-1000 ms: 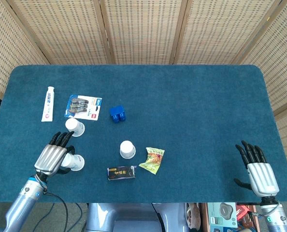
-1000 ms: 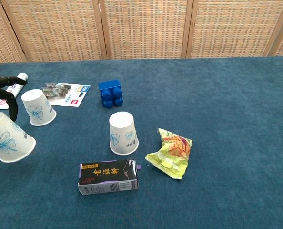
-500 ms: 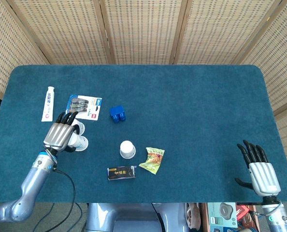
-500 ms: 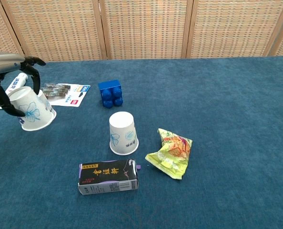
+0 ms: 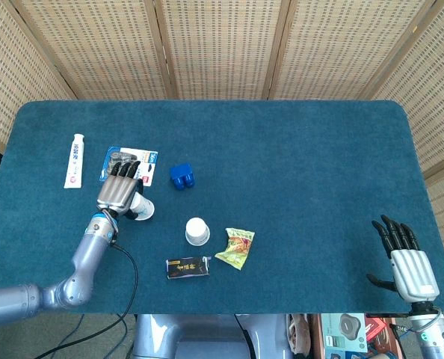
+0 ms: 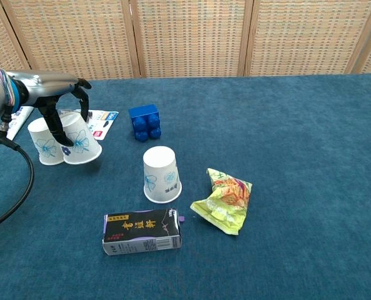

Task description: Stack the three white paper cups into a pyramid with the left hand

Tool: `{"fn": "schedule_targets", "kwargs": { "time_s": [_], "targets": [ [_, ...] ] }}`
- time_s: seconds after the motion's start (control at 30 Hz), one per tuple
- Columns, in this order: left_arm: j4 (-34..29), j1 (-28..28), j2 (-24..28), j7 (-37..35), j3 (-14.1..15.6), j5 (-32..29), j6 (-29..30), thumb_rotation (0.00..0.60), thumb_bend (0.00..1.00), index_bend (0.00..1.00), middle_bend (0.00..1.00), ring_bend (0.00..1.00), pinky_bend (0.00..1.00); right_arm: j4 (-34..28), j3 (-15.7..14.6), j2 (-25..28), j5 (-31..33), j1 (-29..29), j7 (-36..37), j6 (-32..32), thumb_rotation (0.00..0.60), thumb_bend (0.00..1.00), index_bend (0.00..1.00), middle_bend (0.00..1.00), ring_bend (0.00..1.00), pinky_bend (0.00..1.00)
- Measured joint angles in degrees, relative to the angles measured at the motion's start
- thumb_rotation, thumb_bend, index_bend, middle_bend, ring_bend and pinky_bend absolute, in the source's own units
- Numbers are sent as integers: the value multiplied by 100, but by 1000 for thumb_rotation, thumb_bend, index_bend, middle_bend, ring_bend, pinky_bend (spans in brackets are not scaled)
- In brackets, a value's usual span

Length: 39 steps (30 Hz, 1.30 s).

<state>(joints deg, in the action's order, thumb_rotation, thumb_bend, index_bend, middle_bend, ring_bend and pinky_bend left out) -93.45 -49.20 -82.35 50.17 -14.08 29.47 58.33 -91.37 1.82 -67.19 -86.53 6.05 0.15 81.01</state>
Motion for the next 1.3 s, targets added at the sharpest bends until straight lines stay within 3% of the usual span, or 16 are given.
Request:
{"fn": "schedule_targets", "kwargs": {
  "time_s": [0.9, 1.3],
  "targets": [
    [975, -586, -435, 11, 176, -648, -126, 600, 164, 457, 0, 0, 0, 124, 29, -42, 141, 59, 86, -169, 600, 0, 0, 0, 0, 0],
    [1147, -685, -568, 46, 361, -788, -138, 600, 163, 170, 0, 0, 0, 139, 46, -50, 130, 46, 117, -105, 600, 0, 0, 0, 0, 0]
  ]
}}
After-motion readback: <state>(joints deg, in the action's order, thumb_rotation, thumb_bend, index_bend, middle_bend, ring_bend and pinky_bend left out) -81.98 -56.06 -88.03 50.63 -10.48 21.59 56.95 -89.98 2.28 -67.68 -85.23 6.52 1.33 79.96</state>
